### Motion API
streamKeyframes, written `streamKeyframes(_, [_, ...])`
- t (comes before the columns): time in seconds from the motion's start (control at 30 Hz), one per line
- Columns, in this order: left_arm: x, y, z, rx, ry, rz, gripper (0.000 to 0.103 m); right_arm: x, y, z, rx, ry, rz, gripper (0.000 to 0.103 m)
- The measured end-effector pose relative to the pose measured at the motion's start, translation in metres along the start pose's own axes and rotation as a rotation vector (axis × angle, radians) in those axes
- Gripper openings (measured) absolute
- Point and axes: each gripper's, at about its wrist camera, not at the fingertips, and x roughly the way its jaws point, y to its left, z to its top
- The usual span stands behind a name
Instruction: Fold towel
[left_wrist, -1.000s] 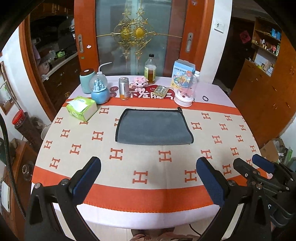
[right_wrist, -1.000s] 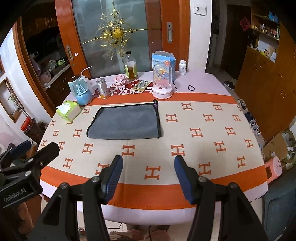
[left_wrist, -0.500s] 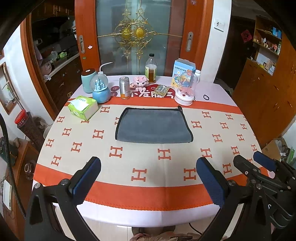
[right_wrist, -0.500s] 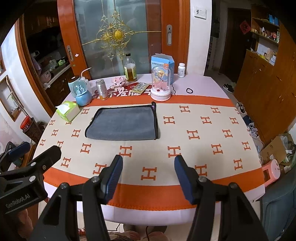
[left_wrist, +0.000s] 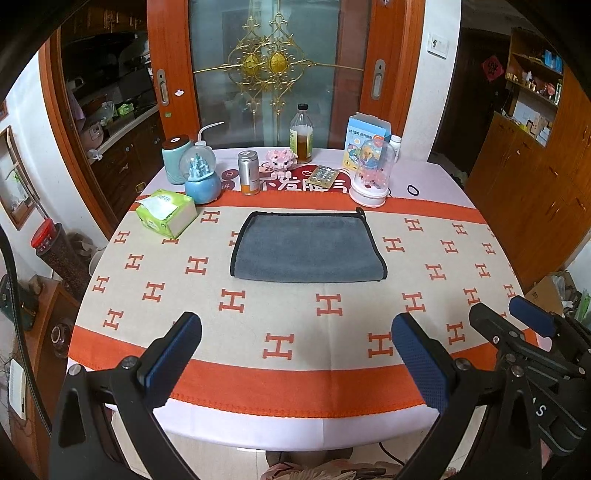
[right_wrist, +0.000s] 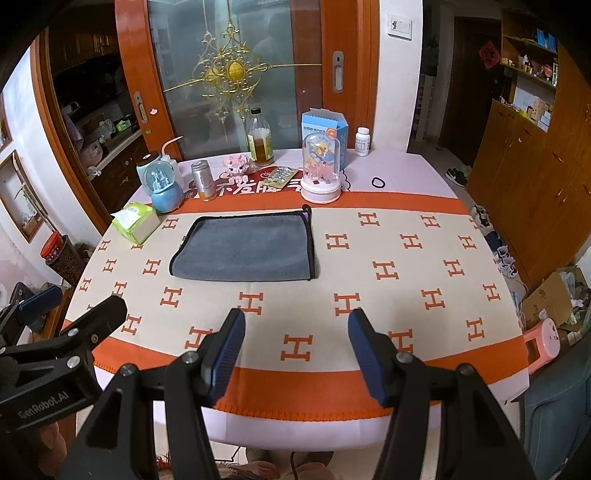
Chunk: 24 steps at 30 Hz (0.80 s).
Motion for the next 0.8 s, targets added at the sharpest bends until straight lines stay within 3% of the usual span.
streamKeyframes(0.8, [-0.0015, 0.0056, -0.0036, -0.002, 0.008, 0.006, 0.102, 0.0044, -0.0029, 0.0018, 0.005, 0.011, 0.003, 0.058])
